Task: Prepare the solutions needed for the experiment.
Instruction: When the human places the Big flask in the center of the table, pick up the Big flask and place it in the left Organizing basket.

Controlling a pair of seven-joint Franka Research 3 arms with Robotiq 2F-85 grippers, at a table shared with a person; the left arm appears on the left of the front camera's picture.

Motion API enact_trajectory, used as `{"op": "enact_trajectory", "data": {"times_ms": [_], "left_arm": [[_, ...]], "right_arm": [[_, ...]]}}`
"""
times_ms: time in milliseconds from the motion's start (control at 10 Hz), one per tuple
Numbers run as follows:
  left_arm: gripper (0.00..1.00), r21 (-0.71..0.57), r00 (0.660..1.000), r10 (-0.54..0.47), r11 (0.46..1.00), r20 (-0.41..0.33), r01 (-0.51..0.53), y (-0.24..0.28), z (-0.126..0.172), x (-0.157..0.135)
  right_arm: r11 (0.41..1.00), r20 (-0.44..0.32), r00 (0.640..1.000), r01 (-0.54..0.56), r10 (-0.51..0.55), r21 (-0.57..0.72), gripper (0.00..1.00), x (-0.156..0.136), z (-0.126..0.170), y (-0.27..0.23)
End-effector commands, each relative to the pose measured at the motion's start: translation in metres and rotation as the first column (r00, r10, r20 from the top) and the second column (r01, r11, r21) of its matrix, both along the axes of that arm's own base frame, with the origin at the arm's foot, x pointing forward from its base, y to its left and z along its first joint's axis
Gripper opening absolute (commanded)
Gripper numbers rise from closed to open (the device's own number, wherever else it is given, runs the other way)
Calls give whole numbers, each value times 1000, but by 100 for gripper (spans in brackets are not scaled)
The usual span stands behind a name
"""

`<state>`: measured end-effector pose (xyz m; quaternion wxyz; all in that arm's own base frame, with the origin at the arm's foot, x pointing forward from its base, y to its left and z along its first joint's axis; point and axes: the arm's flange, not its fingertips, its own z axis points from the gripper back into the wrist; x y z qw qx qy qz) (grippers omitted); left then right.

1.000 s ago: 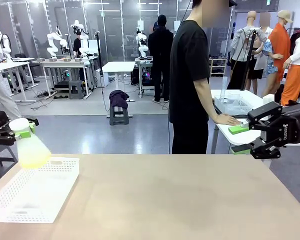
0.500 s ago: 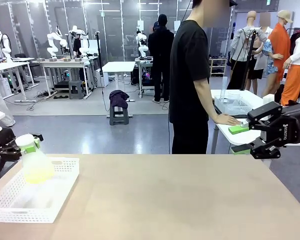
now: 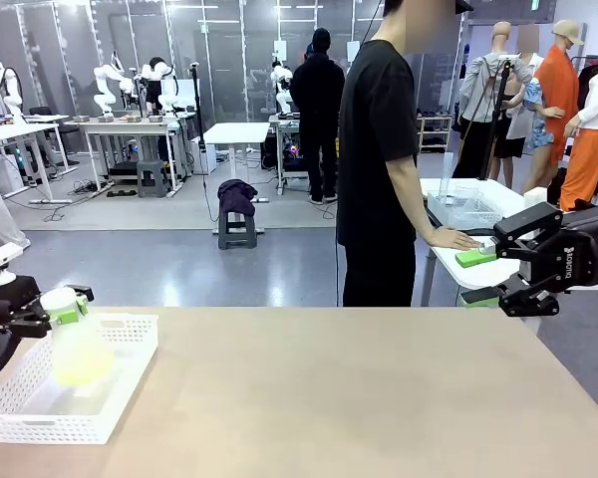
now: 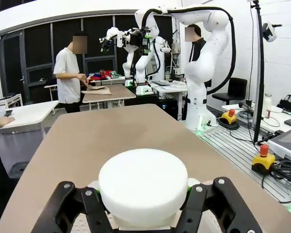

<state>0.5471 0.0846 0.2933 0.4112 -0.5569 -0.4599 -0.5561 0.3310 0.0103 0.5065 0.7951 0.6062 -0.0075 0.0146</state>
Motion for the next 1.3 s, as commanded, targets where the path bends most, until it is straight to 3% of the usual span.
{"op": "enact_trajectory", "data": {"times_ms": [0,700,800,1200], "left_arm": [[16,25,999,-14,1000,31,13,-3,-7,7],[16,105,1000,-1,994,-1,2,-4,-31,8],[35,96,1000,-5,995,-15,7,-4,-31,8],[74,110,1000,-16,994,-17,18,1,-24,7]], "right_arm": [[1000,12,1000,-1,1,14,58,1,1,1],[1000,12,1000,-1,1,14,58,1,1,1],[1000,12,1000,-1,1,14,58,1,1,1],[1000,12,1000,-1,1,14,58,1,1,1]]}}
